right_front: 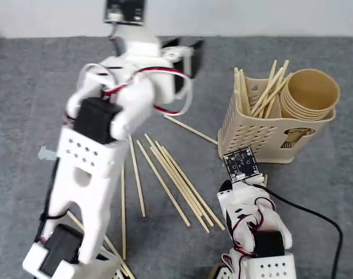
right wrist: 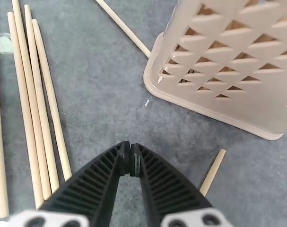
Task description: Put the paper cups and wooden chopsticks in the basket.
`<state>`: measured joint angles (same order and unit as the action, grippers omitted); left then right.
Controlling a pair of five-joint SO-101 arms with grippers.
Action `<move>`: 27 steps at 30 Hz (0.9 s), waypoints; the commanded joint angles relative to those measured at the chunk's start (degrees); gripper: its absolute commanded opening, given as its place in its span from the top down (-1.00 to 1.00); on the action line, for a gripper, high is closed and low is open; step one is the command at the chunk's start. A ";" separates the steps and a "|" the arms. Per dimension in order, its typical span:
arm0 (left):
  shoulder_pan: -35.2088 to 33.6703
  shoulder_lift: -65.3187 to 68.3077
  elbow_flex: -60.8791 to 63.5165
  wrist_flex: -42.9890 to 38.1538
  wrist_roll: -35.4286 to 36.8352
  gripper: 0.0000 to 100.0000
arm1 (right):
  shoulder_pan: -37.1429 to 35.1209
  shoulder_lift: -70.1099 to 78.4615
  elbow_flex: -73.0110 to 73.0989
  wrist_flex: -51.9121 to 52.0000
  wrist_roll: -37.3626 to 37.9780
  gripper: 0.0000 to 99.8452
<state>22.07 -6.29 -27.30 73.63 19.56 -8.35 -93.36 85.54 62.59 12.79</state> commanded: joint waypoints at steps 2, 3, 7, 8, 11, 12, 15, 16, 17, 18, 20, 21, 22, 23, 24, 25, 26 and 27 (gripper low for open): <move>-7.21 -2.99 -2.42 13.19 -5.54 0.81 | -0.04 -0.84 -2.55 -0.40 0.62 0.98; -8.70 -2.99 -2.33 15.74 -6.51 0.82 | -0.04 -0.84 -2.55 -0.40 0.62 0.98; -13.89 -2.99 0.92 23.12 -8.70 0.83 | -0.04 -0.84 -2.55 -0.40 0.62 0.98; -15.03 -2.99 3.12 23.82 -9.32 0.83 | -0.04 -0.84 -2.55 -0.40 0.62 0.98; -18.02 -2.99 12.70 23.82 -10.81 0.83 | -0.04 -0.84 -2.55 -0.40 0.62 0.98; -18.73 -2.90 16.48 23.30 -10.99 0.83 | -0.04 -0.84 -2.55 -0.40 0.62 0.98; -20.57 -2.90 28.88 17.32 -11.16 0.83 | -0.04 -0.84 -2.55 -0.40 0.53 0.98; -21.45 -2.90 32.75 14.07 -11.16 0.83 | -0.04 -0.84 -2.55 -0.40 0.53 0.98; -22.07 -2.90 36.53 10.46 -11.16 0.83 | -0.04 -0.84 -2.55 -0.40 0.44 0.98; -22.51 -2.90 40.04 7.30 -11.16 0.83 | -0.04 -0.84 -2.55 -0.40 0.44 0.98; -22.68 -2.90 46.02 2.37 -11.43 0.82 | -0.04 -0.84 -2.55 -0.40 0.44 0.98; -22.59 -2.90 48.22 0.79 -12.31 0.82 | -0.04 -0.84 -2.55 -0.40 0.44 0.98; -22.42 -2.90 50.07 -0.18 -12.92 0.82 | -0.04 -0.84 -2.55 -0.40 0.44 0.98; -22.33 -2.90 51.65 -0.88 -13.36 0.82 | -0.04 -0.84 -2.55 -0.40 0.44 0.98; -22.33 -2.90 52.88 -1.49 -13.36 0.82 | -0.04 -0.84 -2.55 -0.40 0.44 0.98; -22.33 -2.90 54.02 -2.29 -13.54 0.82 | -0.04 -0.84 -2.55 -0.40 0.44 0.98; -22.33 -2.90 55.08 -2.90 -13.54 0.82 | -0.04 -0.84 -2.55 -0.40 0.35 0.98; -22.33 -2.64 56.22 -3.60 -13.54 0.82 | -0.04 -0.84 -2.55 -0.40 0.35 0.98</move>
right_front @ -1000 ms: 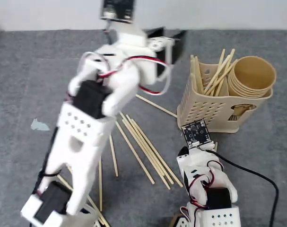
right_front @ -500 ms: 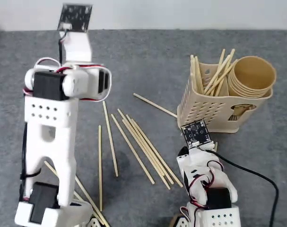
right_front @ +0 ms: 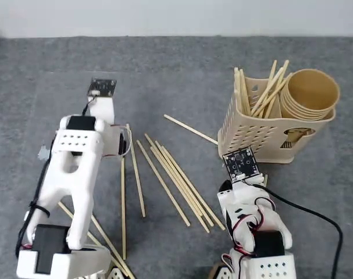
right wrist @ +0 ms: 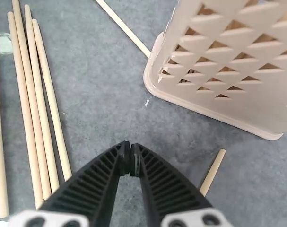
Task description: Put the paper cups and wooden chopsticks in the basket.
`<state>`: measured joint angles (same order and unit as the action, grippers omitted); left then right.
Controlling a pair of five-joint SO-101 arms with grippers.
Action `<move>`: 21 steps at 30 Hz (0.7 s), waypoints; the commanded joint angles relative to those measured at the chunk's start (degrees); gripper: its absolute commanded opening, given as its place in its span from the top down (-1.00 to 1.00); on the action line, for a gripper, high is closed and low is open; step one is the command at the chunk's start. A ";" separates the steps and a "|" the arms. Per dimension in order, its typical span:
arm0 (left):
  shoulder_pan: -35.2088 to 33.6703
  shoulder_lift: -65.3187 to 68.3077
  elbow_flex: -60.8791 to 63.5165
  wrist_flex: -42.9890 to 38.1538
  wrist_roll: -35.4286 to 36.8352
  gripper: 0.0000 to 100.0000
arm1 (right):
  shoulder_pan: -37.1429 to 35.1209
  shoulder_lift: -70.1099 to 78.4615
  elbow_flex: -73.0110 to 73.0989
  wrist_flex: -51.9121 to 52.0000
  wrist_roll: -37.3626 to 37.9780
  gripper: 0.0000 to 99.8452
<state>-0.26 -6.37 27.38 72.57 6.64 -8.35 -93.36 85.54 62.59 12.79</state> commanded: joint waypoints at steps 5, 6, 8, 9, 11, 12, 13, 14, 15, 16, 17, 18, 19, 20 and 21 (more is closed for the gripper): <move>0.09 5.45 1.63 -3.08 -0.35 0.82 | -0.04 -0.84 -2.55 -0.40 0.35 0.98; -0.18 7.74 0.40 -3.08 -0.35 0.82 | -0.04 -0.84 -2.55 -0.40 0.35 0.98; -0.44 11.96 -2.68 -2.73 -0.26 0.82 | -0.04 -0.84 -2.55 -0.40 0.35 0.98; -0.44 13.71 -4.09 -2.64 -0.18 0.82 | -0.04 -0.84 -2.55 -0.40 0.35 0.98; -0.44 16.70 -6.46 -2.64 1.14 0.82 | -0.04 -0.84 -2.55 -0.40 0.35 0.98; -0.44 17.58 -7.34 -2.64 1.93 0.82 | -0.04 -0.84 -2.55 -0.40 0.35 0.98; -0.35 18.20 -8.13 -2.64 2.37 0.82 | -0.04 -0.84 -2.55 -0.40 0.35 0.98; -0.26 18.29 -8.57 -2.64 2.55 0.82 | -0.04 -0.84 -2.55 -0.40 0.35 0.98; -0.18 18.11 -8.92 -2.64 2.64 0.82 | -0.04 -0.84 -2.55 -0.40 0.35 0.98; -0.18 17.76 -9.19 -2.64 2.73 0.82 | -0.04 -0.84 -2.55 -0.40 0.35 0.98; -0.18 17.05 -9.36 -2.55 2.73 0.82 | -0.04 -0.84 -2.55 -0.40 0.35 0.98; -0.18 16.26 -9.36 -2.37 2.73 0.82 | -0.04 -0.84 -2.55 -0.40 0.44 0.98; -0.18 15.21 -9.36 -1.67 2.73 0.82 | -0.04 -0.84 -2.55 -0.40 0.44 0.98; -0.09 14.07 -9.36 -0.70 2.73 0.82 | -0.04 -0.84 -2.55 -0.40 0.44 0.98; 0.09 12.84 -9.36 0.09 2.73 0.82 | -0.04 -0.84 -2.55 -0.40 0.53 0.98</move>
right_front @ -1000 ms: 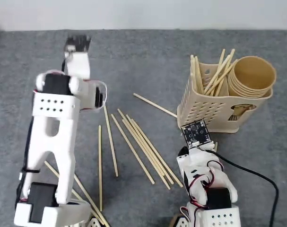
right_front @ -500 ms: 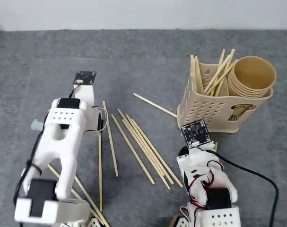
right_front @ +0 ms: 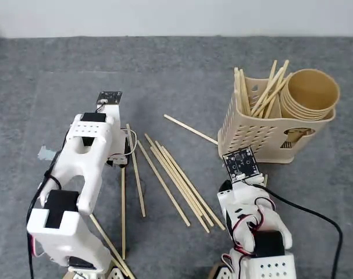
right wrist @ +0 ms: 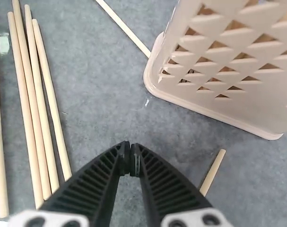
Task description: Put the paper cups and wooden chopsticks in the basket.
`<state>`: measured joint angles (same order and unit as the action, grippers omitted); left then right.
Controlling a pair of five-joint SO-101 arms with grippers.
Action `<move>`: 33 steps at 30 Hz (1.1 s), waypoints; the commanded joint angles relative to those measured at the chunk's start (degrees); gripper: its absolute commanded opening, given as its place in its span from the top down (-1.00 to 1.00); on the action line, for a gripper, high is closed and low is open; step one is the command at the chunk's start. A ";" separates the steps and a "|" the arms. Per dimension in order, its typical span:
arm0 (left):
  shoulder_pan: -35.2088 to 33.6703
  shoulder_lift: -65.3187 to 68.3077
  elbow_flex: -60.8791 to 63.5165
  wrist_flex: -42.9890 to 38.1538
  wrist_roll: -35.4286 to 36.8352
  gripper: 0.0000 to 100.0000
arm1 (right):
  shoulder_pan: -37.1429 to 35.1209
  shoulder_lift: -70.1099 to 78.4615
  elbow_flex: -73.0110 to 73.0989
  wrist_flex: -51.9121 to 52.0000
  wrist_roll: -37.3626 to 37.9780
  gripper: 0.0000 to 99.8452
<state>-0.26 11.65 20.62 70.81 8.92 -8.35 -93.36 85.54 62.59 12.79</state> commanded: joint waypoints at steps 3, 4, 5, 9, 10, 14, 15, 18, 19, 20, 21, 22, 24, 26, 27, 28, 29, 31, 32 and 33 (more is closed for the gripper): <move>0.70 -6.95 -2.15 2.46 0.53 0.82 | -0.04 -0.84 -2.55 -0.40 0.53 0.98; 0.97 -6.59 -1.71 2.29 0.53 0.82 | -0.04 -0.84 -2.55 -0.40 0.53 0.98; 1.05 -6.07 -1.45 2.29 0.53 0.82 | -0.04 -0.84 -2.55 -0.40 0.53 0.98; 1.93 -1.32 -1.80 1.14 0.62 0.82 | -0.04 -0.84 -2.55 -0.40 0.53 0.98; 2.02 0.09 -1.80 -0.09 0.62 0.82 | -0.04 -0.84 -2.55 -0.40 0.53 0.98; 1.85 5.27 -1.71 -3.34 0.70 0.83 | -0.04 -0.84 -2.55 -0.40 0.53 0.98; 1.76 6.42 -1.71 -3.60 0.70 0.83 | -0.04 -0.84 -2.55 -0.40 0.53 0.98; 1.93 7.30 -1.98 -3.34 0.70 0.84 | -0.04 -0.84 -2.55 -0.40 0.53 0.98; 1.93 7.38 -2.07 -3.34 0.70 0.86 | -0.04 -0.84 -2.55 -0.40 0.53 0.98; 1.93 7.38 -2.07 -3.34 0.62 0.90 | -0.04 -0.84 -2.55 -0.40 0.53 0.98; 2.11 7.38 -2.07 -3.34 0.62 0.97 | -0.04 -0.84 -2.55 -0.40 0.53 0.98; 2.37 7.38 -2.15 -3.34 0.62 0.98 | -0.04 -0.84 -2.55 -0.40 0.53 0.98; 3.43 7.30 -2.24 -3.08 0.70 0.97 | 0.04 -0.84 -2.55 -0.40 0.53 0.98; 4.75 6.15 -2.51 -1.49 1.05 0.97 | 0.04 -0.84 -2.55 -0.40 0.53 0.98; 5.45 4.75 -2.77 -0.62 2.11 0.97 | 0.04 -0.84 -2.55 -0.40 0.53 0.98; 6.07 2.90 -3.30 0.62 3.43 0.97 | 0.04 -0.84 -2.55 -0.40 0.53 0.98; 6.59 0.70 -4.18 2.11 4.40 0.97 | 0.04 -0.84 -2.55 -0.40 0.53 0.98; 7.74 -4.57 -6.90 5.54 5.54 0.97 | 0.04 -0.84 -2.55 -0.40 0.53 0.98; 8.26 -7.38 -8.48 7.03 5.89 0.97 | 0.04 -0.84 -2.55 -0.40 0.53 0.98; 8.79 -10.11 -10.33 8.35 5.89 0.97 | 0.04 -0.84 -2.55 -0.40 0.53 0.98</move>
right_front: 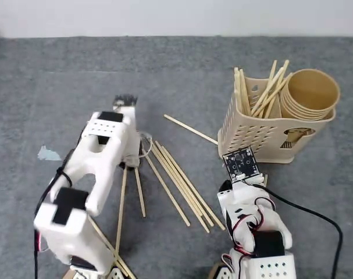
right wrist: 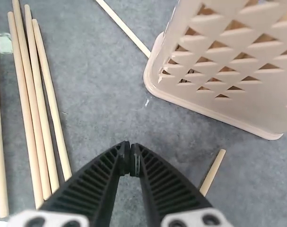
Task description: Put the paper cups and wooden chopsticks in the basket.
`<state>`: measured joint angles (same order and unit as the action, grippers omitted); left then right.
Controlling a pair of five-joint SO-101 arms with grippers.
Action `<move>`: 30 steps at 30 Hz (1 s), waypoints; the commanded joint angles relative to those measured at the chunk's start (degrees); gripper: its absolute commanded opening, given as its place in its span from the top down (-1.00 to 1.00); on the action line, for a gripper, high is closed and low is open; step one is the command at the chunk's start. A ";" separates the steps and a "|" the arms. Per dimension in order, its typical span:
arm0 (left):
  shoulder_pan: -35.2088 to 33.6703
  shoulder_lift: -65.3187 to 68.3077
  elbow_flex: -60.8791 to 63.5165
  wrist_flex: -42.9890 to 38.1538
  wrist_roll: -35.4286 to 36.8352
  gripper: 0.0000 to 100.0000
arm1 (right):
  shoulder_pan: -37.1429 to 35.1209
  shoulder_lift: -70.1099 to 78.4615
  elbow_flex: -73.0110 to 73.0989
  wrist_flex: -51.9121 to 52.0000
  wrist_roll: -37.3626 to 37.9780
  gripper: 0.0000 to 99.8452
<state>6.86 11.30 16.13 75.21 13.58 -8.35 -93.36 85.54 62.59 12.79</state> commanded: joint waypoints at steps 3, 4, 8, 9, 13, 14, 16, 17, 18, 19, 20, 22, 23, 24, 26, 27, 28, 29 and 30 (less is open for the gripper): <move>2.37 -16.62 -12.53 6.59 1.23 0.97 | 0.04 -0.84 -2.55 -0.40 0.53 0.98; 2.37 -18.37 -14.81 6.86 1.23 0.97 | 0.04 -0.84 -2.55 -0.40 0.53 0.98; 2.37 -21.98 -24.22 6.59 1.32 0.97 | 0.04 -0.84 -2.55 -0.40 0.53 0.98; 2.46 -22.15 -27.12 6.51 1.32 0.97 | 0.04 -0.84 -2.55 -0.40 0.53 0.98; 3.34 -22.15 -39.25 3.08 1.32 0.97 | 0.04 -0.84 -2.55 -0.40 0.53 0.98; 3.60 -22.24 -41.71 0.97 1.58 0.97 | 0.04 -0.84 -2.55 -0.40 0.53 0.98; 3.87 -22.24 -45.32 -3.78 4.84 0.97 | 0.04 -0.84 -2.55 -0.40 0.53 0.98; 4.75 -22.24 -46.46 -6.33 7.21 0.97 | 0.04 -0.84 -2.55 -0.40 0.53 0.98; 5.63 -22.24 -46.99 -9.05 9.05 0.97 | 0.04 -0.84 -2.55 -0.40 0.53 0.98; 6.42 -22.33 -47.16 -11.78 9.85 0.97 | 0.04 -0.84 -2.55 -0.40 0.53 0.98; 7.38 -22.33 -47.16 -14.51 10.37 0.97 | 0.04 -0.84 -2.55 -0.40 0.53 0.98; 9.93 -22.42 -47.16 -19.25 10.37 0.97 | 0.04 -0.84 -2.55 -0.40 0.53 0.98; 10.99 -22.24 -47.16 -21.27 10.46 0.97 | 0.04 -0.84 -2.55 -0.40 0.53 0.98; 12.04 -22.24 -47.16 -23.47 11.16 0.97 | 0.04 -0.84 -2.55 -0.40 0.53 0.98; 13.63 -22.24 -47.16 -27.78 13.54 0.97 | 0.04 -0.84 -2.55 -0.40 0.53 0.98; 14.24 -22.15 -47.08 -30.07 14.51 0.97 | 0.04 -0.84 -2.55 -0.40 0.53 0.98; 14.95 -22.07 -46.99 -32.18 15.12 0.97 | 0.04 -0.84 -2.55 -0.40 0.53 0.98; 15.91 -22.07 -46.73 -34.02 15.47 0.97 | 0.04 -0.84 -2.55 -0.40 0.53 0.98; 16.88 -22.07 -45.76 -35.87 15.47 0.97 | 0.04 -0.84 -2.55 -0.40 0.53 0.98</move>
<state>21.19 -8.40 -28.35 45.32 27.65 -8.35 -93.36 85.54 62.59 12.79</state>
